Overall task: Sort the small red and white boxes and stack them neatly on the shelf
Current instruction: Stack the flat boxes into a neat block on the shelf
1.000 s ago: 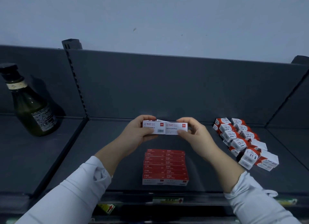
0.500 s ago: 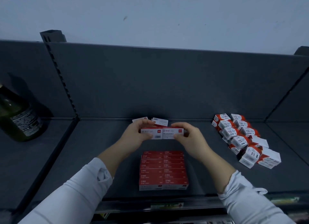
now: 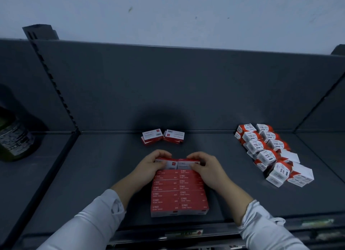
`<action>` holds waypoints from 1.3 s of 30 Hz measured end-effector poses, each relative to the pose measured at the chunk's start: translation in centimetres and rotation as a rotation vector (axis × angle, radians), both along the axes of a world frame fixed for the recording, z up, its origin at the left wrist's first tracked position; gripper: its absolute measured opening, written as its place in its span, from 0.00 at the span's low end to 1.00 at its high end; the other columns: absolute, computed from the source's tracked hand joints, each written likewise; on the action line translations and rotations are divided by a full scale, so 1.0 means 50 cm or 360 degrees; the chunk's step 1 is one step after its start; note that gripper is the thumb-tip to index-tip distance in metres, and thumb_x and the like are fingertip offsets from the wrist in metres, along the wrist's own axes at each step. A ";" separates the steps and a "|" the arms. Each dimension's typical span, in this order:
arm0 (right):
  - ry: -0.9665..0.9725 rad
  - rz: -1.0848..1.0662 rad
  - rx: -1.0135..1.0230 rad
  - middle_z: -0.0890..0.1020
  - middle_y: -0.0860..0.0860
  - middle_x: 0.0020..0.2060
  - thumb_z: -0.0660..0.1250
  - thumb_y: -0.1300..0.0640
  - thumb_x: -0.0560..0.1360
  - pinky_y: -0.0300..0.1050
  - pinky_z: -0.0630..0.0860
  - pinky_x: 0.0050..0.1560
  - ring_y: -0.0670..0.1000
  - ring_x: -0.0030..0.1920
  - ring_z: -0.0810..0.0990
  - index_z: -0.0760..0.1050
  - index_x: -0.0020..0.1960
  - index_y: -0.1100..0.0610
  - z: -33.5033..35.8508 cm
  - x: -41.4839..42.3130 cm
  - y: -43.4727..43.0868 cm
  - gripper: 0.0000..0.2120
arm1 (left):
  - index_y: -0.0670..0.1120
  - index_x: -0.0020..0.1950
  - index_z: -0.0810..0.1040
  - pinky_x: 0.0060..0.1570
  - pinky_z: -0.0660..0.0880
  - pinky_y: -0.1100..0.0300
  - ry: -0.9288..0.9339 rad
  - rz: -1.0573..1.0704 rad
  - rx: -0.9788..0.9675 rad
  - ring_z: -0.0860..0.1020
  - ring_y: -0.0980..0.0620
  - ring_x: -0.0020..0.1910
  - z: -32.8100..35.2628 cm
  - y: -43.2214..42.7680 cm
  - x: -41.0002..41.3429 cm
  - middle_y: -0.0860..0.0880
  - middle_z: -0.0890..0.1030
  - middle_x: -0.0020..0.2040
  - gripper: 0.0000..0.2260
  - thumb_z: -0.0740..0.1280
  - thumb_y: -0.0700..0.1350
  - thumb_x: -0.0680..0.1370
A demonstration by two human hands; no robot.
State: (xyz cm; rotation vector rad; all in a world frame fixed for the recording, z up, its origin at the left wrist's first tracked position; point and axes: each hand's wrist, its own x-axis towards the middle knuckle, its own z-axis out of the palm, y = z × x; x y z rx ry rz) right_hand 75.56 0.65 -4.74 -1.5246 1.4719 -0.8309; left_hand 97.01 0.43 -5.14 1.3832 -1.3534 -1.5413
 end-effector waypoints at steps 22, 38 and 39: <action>-0.0306 0.0149 0.0013 0.83 0.46 0.51 0.71 0.55 0.76 0.43 0.81 0.49 0.46 0.51 0.83 0.82 0.54 0.47 -0.054 -0.037 0.023 0.08 | 0.44 0.54 0.80 0.42 0.79 0.61 0.0027 0.0000 -0.0129 0.82 0.54 0.42 -0.026 0.015 0.009 0.46 0.82 0.49 0.06 0.66 0.38 0.79; -0.0228 0.0227 -0.0100 0.83 0.43 0.51 0.69 0.51 0.78 0.40 0.79 0.50 0.42 0.51 0.81 0.81 0.56 0.46 -0.073 -0.043 0.021 0.08 | 0.48 0.47 0.83 0.38 0.78 0.63 -0.0180 0.0340 -0.0141 0.83 0.55 0.38 -0.015 0.031 -0.022 0.49 0.85 0.43 0.06 0.76 0.43 0.72; -0.0228 0.0230 -0.0096 0.83 0.43 0.51 0.69 0.51 0.78 0.40 0.79 0.50 0.42 0.51 0.82 0.81 0.56 0.45 -0.073 -0.044 0.021 0.08 | 0.48 0.47 0.83 0.38 0.78 0.63 -0.0175 0.0353 -0.0137 0.83 0.55 0.38 -0.016 0.031 -0.022 0.49 0.85 0.43 0.06 0.76 0.43 0.72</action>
